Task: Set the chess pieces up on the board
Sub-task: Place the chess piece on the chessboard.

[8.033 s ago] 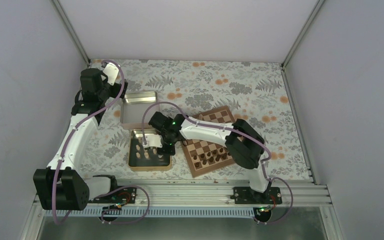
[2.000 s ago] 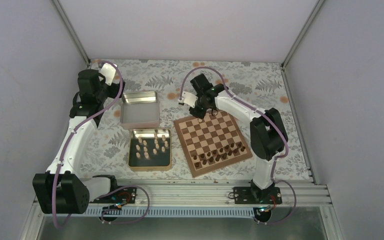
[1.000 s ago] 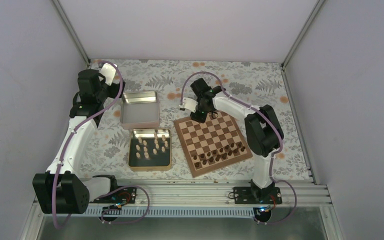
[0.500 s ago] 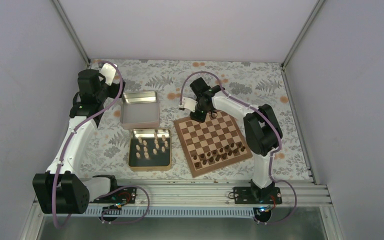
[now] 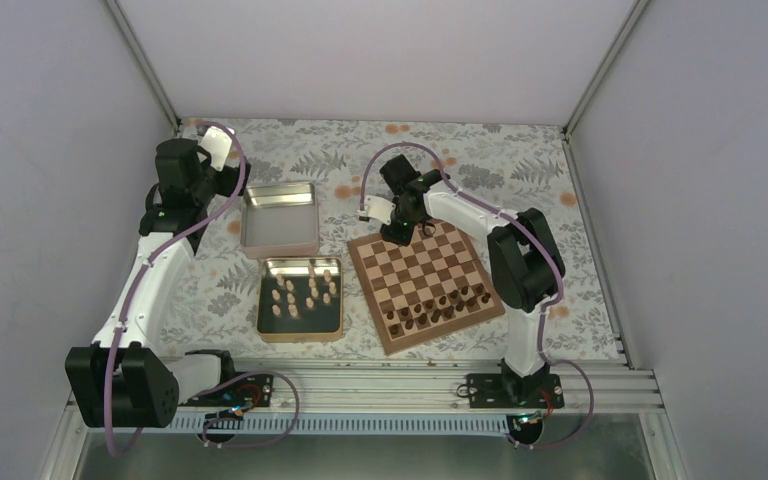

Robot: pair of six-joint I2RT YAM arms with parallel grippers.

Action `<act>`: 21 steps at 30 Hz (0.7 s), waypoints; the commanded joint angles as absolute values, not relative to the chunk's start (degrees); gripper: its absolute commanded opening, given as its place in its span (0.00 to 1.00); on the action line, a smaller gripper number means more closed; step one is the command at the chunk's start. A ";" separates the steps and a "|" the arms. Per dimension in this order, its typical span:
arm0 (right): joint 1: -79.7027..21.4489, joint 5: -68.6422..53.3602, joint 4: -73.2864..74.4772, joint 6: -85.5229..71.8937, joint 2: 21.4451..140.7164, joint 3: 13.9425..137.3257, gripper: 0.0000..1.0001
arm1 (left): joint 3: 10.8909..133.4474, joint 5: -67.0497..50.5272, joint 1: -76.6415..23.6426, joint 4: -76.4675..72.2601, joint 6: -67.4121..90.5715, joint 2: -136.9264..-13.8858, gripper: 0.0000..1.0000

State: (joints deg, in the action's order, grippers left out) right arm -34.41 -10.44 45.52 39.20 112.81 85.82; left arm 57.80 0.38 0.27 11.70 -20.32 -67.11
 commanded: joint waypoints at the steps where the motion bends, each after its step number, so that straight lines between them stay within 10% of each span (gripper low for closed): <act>1: -34.62 -11.62 46.57 39.73 112.85 86.90 0.13 | 58.58 -0.32 0.66 11.55 -19.78 -66.79 1.00; 21: -35.09 -11.43 47.76 39.81 113.89 88.05 0.20 | 58.96 -0.51 0.70 11.58 -19.82 -66.97 1.00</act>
